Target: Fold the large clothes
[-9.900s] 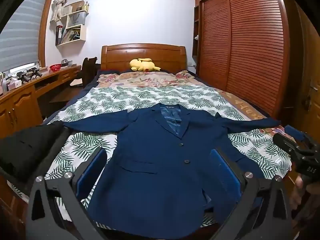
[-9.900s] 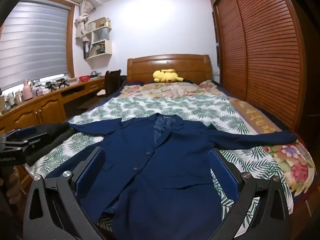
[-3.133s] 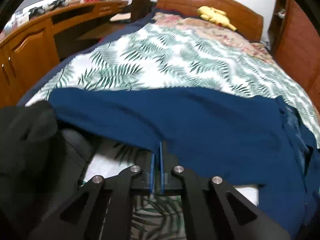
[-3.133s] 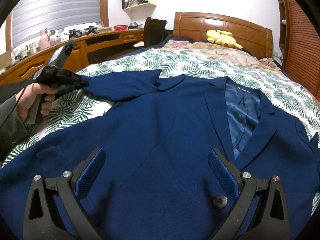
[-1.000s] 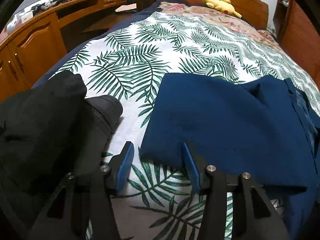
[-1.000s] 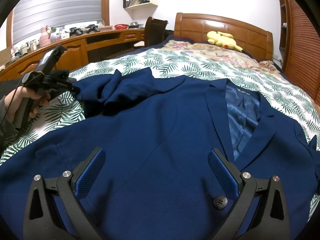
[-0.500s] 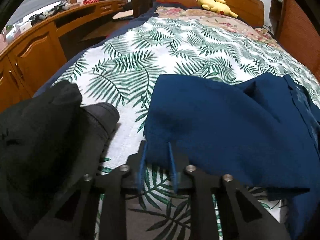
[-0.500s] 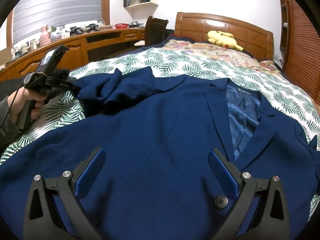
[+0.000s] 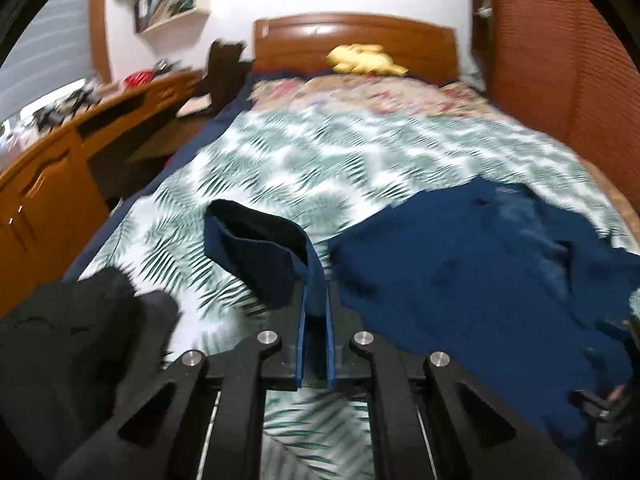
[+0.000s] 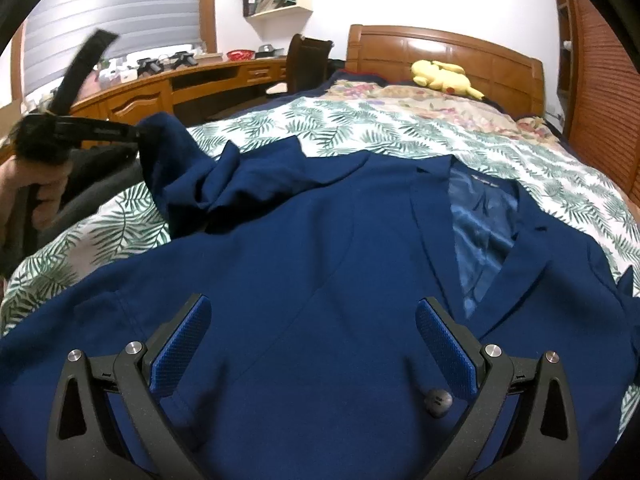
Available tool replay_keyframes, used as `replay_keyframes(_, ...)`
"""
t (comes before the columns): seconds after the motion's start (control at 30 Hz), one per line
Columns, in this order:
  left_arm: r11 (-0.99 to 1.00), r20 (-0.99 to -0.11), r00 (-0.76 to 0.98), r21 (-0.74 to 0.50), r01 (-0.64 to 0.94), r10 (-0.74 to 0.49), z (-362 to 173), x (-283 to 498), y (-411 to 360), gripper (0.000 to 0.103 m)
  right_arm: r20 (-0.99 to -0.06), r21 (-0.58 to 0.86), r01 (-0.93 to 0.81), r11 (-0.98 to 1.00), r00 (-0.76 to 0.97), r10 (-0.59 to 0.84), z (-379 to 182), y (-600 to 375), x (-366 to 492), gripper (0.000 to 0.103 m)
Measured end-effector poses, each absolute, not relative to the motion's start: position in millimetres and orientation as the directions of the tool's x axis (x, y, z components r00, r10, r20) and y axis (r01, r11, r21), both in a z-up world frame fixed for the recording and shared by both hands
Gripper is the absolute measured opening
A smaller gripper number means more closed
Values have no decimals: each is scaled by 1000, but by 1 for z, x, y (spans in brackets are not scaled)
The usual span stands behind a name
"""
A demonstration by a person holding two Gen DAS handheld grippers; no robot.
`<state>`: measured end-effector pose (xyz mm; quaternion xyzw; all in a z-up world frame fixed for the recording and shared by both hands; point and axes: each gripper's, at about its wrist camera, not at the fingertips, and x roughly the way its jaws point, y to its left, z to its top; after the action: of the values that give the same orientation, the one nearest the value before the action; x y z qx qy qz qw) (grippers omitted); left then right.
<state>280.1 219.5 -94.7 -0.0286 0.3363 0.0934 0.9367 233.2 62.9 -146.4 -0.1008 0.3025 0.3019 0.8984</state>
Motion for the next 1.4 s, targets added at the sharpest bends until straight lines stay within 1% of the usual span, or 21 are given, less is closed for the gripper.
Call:
replay_keyframes(0.27, 999, -539, 842, 9, -40, 39, -43, 251, 144, 4, -609, 21, -559, 829, 651, 454, -123, 19, 218, 103)
replay_keyframes(0.4, 1000, -516, 856, 1, 29, -25, -31, 245, 111, 4, -606, 33, -522, 852, 667, 433, -111, -13, 209, 103)
replay_keyframes(0.6, 991, -493, 861, -6, 137, -122, -19, 232, 59, 4, -576, 15, -465, 885, 719, 388, -91, -52, 199, 103)
replay_keyframes(0.73, 980, -506, 844, -17, 198, -179, -22, 226, 31, 4, -566, 4, -433, 901, 742, 359, -82, -72, 194, 103)
replay_keyframes(0.87, 973, -530, 825, -6, 229, -197, -28, 219, 10, 4, -572, -11, -395, 919, 756, 318, -78, -92, 192, 103)
replay_keyframes(0.97, 968, -552, 804, -19, 250, -219, -33, 215, 1, 4, -572, -10, -372, 928, 763, 300, -73, -107, 188, 103)
replay_keyframes(1.1, 967, -573, 791, -6, 255, -213, -41, 209, -15, 4, -561, -2, -344, 939, 778, 284, -62, -121, 184, 103)
replay_keyframes(1.2, 963, -581, 778, -36, 268, -239, -44, 202, -18, 4, -551, 1, -333, 943, 787, 278, -56, -125, 181, 103)
replay_keyframes(1.27, 959, -589, 766, -59, 276, -257, -45, 198, -15, 7, -547, 2, -328, 945, 791, 275, -54, -126, 180, 103)
replay_keyframes(1.4, 960, -584, 770, -55, 275, -255, -41, 180, -6, 13, -551, 11, -334, 943, 784, 285, -52, -121, 180, 103)
